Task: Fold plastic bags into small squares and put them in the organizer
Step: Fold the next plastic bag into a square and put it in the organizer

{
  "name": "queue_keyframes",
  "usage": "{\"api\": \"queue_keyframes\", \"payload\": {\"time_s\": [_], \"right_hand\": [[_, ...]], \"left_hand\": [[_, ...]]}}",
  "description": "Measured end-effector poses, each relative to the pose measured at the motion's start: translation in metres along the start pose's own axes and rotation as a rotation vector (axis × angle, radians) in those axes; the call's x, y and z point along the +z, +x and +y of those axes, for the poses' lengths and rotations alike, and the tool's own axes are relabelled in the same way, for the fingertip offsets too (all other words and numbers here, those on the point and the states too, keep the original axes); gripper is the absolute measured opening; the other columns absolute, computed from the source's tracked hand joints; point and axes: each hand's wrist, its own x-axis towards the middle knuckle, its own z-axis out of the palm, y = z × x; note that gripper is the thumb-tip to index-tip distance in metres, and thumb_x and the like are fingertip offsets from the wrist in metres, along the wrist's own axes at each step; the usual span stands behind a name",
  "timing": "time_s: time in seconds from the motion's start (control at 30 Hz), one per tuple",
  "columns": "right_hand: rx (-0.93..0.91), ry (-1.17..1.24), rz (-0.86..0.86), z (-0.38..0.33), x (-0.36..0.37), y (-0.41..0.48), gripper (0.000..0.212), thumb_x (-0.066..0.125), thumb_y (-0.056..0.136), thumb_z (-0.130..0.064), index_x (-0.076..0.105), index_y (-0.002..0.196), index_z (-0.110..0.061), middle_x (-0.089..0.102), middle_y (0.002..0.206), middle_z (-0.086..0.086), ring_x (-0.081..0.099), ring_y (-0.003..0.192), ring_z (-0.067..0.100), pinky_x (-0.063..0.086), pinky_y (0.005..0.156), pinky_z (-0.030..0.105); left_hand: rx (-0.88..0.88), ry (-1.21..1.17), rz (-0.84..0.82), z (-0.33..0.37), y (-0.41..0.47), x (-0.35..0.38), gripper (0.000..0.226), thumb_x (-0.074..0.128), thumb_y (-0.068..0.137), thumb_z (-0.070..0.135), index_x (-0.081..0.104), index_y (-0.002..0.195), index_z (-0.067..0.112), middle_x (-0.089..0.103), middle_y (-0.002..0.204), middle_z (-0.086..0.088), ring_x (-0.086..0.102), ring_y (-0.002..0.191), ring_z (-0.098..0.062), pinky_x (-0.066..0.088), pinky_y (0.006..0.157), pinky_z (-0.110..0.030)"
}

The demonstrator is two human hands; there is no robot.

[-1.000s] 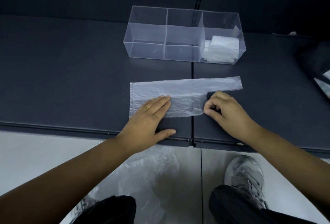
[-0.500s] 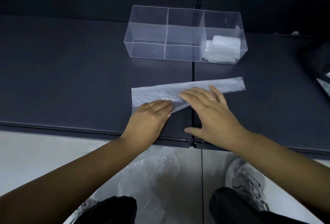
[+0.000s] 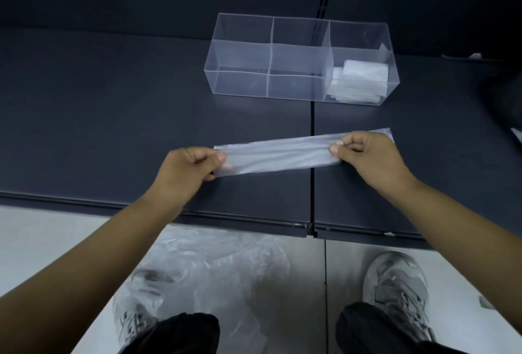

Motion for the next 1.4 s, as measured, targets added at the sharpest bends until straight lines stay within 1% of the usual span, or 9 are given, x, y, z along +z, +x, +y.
{"api": "queue_keyframes", "payload": {"time_s": [0.23,0.33,0.47,0.7,0.8,0.9,1.07,1.27,1.4], "right_hand": [[0.056,-0.102,0.064,-0.006,0.005,0.014,0.014,0.073,0.084,-0.024,0.068,0.072,-0.017,0.067,0.070,-0.006,0.059,0.065,0.004,0.043,0.060,0.009],[0.052,-0.157,0.073,-0.008,0.008,0.018,0.020,0.073,0.083,-0.022,0.067,0.065,-0.019,0.064,0.065,-0.006,0.057,0.064,0.010,0.043,0.066,0.022],[0.071,-0.199,0.090,-0.011,0.011,0.021,0.019,0.073,0.083,-0.023,0.067,0.065,-0.018,0.062,0.064,-0.008,0.059,0.069,0.014,0.044,0.069,0.025],[0.113,-0.280,0.111,-0.022,0.012,0.017,0.010,0.069,0.086,-0.023,0.068,0.084,-0.013,0.065,0.085,0.002,0.065,0.088,0.025,0.050,0.076,0.033],[-0.269,-0.508,0.290,-0.032,0.026,-0.002,0.031,0.067,0.083,-0.013,0.061,0.113,-0.013,0.053,0.115,0.010,0.057,0.100,0.029,0.047,0.088,0.038],[-0.621,-0.639,-0.062,-0.035,0.056,-0.025,0.052,0.057,0.092,-0.026,0.044,0.140,-0.012,0.039,0.147,0.011,0.035,0.136,0.028,0.025,0.114,0.039],[-0.501,-0.986,-0.297,0.002,0.054,-0.023,0.079,0.006,0.089,-0.062,-0.007,0.153,-0.017,-0.014,0.160,-0.002,-0.019,0.145,0.011,-0.012,0.119,0.034],[-0.229,-0.946,-0.100,0.045,-0.024,-0.005,0.077,0.015,0.093,-0.059,-0.001,0.153,-0.016,-0.009,0.161,-0.001,-0.011,0.147,0.012,-0.010,0.117,0.029],[-0.155,-0.667,0.128,0.053,-0.055,0.012,0.051,0.043,0.100,-0.034,0.036,0.146,-0.013,0.028,0.156,0.005,0.022,0.144,0.022,0.012,0.116,0.036]], "left_hand": [[-0.019,0.033,0.206,-0.005,0.010,0.010,0.012,0.062,0.092,0.022,0.070,0.091,0.012,0.068,0.073,0.003,0.062,0.063,-0.004,0.049,0.059,-0.012],[0.339,0.353,0.422,0.000,-0.008,0.019,0.017,0.058,0.093,0.019,0.059,0.110,0.013,0.057,0.091,0.004,0.055,0.078,-0.007,0.041,0.076,-0.013],[0.869,0.840,0.071,0.001,-0.027,0.044,0.042,0.041,0.096,0.029,0.058,0.127,0.006,0.057,0.127,-0.016,0.052,0.119,-0.033,0.033,0.104,-0.038],[0.594,1.233,-0.221,-0.018,-0.021,0.049,0.088,0.000,0.086,0.073,-0.002,0.153,0.016,-0.005,0.161,-0.001,-0.011,0.147,-0.021,-0.004,0.120,-0.042],[0.591,1.270,-0.235,-0.018,-0.020,0.049,0.087,-0.001,0.085,0.073,-0.002,0.153,0.018,-0.006,0.161,-0.002,-0.011,0.148,-0.022,-0.002,0.120,-0.044],[0.613,1.242,-0.229,-0.019,-0.020,0.049,0.083,0.002,0.087,0.071,-0.003,0.152,0.020,-0.006,0.161,-0.003,-0.010,0.147,-0.023,-0.002,0.120,-0.044],[0.631,1.226,-0.230,-0.019,-0.020,0.049,0.082,0.003,0.088,0.071,0.001,0.152,0.021,-0.001,0.161,-0.004,-0.007,0.148,-0.024,-0.002,0.120,-0.044],[0.646,1.205,-0.218,-0.018,-0.020,0.050,0.082,0.005,0.089,0.070,0.011,0.153,0.019,0.007,0.160,-0.005,0.000,0.148,-0.026,0.005,0.120,-0.046],[0.653,1.222,-0.216,-0.019,-0.019,0.050,0.083,0.004,0.089,0.070,0.011,0.153,0.018,0.006,0.160,-0.005,0.000,0.148,-0.026,0.006,0.120,-0.046]]}}
